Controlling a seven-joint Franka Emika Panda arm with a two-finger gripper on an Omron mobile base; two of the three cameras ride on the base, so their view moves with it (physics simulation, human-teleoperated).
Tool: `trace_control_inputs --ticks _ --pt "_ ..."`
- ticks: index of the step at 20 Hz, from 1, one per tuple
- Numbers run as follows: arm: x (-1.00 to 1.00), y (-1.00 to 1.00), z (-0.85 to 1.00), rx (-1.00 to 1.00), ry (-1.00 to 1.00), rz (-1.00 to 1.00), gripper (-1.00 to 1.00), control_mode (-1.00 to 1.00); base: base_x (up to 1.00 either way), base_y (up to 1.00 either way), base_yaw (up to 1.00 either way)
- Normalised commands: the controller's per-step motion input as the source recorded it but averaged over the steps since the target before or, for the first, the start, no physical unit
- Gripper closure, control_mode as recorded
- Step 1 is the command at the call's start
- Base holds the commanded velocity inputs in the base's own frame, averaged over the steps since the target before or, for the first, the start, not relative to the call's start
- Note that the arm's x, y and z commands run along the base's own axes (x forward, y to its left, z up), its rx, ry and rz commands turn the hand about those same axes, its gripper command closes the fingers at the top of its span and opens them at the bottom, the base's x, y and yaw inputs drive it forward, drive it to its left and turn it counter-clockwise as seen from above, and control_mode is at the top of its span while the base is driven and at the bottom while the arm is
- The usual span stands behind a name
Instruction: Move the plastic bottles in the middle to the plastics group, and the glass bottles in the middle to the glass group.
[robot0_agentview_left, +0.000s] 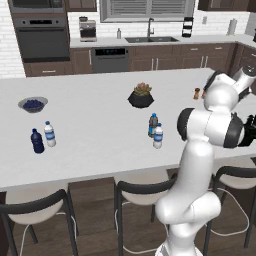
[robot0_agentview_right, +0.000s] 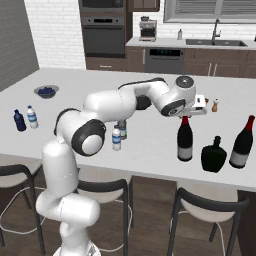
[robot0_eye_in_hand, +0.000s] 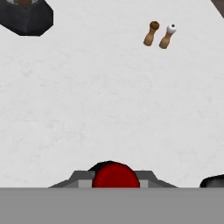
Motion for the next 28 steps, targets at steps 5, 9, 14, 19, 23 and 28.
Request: trace_control_inputs --ticks 5,9,14,19,23,28 --pt "0.42 -0.14 -0.12 0.00 0.00 0.04 1.00 -1.00 0.00 0.00 0.00" --pt "0.38 -0.19 -0.16 0.00 0.00 0.06 1.00 -1.00 0.00 0.00 0.00" --pt "0.03 -0.14 -0.33 -0.03 0.00 0.08 1.00 -1.00 0.00 0.00 0.00" --pt "0.00 0.03 -0.41 -0.09 0.00 0.08 1.00 -1.00 0.00 0.00 0.00" --pt "0.01 0.33 -0.47 -0.18 0.00 0.06 1.00 -1.00 0.00 0.00 0.00" --pt "0.00 0.25 -0.45 -0.24 0.00 0.06 -1.00 -1.00 0.00 0.00 0.00"
